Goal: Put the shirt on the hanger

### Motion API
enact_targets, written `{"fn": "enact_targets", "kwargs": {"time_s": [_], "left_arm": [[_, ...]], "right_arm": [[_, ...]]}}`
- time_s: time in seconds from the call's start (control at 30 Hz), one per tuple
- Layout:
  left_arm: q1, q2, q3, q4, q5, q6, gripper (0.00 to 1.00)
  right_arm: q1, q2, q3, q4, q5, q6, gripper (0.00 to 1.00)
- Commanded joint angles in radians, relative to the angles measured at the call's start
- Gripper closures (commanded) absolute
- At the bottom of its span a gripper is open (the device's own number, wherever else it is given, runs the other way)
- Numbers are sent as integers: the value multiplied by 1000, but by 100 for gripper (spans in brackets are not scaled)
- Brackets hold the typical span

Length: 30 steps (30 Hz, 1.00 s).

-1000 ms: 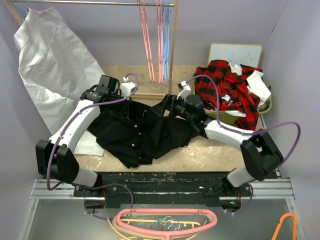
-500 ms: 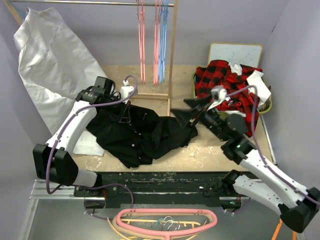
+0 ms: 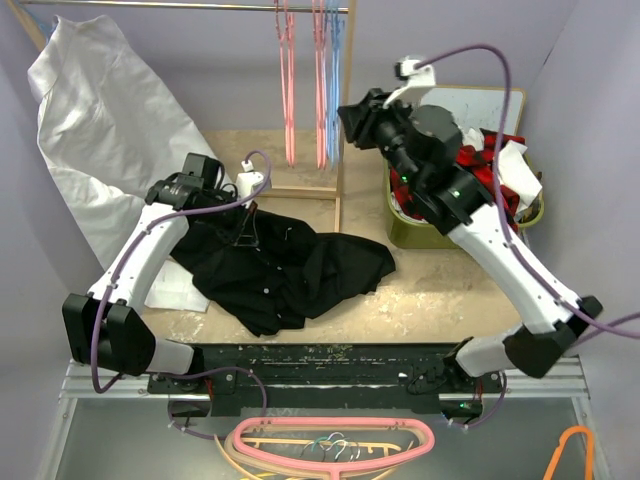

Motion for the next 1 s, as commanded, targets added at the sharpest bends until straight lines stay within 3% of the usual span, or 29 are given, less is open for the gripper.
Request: {"fn": "enact_targets", "kwargs": {"time_s": [0.0,0.6,0.97], "left_arm": [[12,-45,-6,24,21,12,100],[25,-74,-43,48,9,13,99],[25,-65,-43,48,3,15,99]], "right_arm": [[-4,64,106,-86,59,-63,66],[-7,146,109,-59,98,-86,77],[-6,198,173,-109,191,-153,66]]}}
